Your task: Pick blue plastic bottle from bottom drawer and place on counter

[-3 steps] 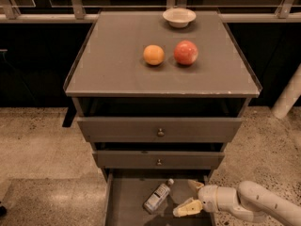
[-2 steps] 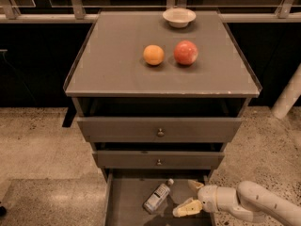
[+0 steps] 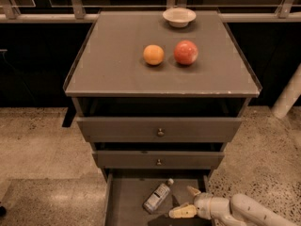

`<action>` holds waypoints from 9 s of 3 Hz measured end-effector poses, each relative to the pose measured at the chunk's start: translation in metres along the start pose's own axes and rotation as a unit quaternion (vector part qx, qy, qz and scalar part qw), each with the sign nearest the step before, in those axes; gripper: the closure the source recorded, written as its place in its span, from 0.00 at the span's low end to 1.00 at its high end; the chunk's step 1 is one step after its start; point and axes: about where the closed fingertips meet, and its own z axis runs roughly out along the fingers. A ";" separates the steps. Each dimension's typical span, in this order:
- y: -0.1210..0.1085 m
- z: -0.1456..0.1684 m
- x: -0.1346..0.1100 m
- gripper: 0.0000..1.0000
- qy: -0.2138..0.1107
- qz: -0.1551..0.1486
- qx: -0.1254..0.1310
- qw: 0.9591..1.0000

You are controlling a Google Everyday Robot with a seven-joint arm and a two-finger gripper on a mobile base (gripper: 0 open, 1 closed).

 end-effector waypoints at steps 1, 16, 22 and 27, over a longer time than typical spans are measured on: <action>-0.033 0.026 0.025 0.00 -0.016 0.021 -0.006 1.000; -0.034 0.223 0.071 0.00 0.056 0.048 0.044 0.996; -0.063 0.229 0.107 0.14 0.092 0.010 0.164 0.982; -0.060 0.225 0.101 1.00 0.092 0.010 0.164 0.982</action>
Offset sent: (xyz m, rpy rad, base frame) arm 0.0471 0.0080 -0.1444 0.1922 0.0988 -0.0718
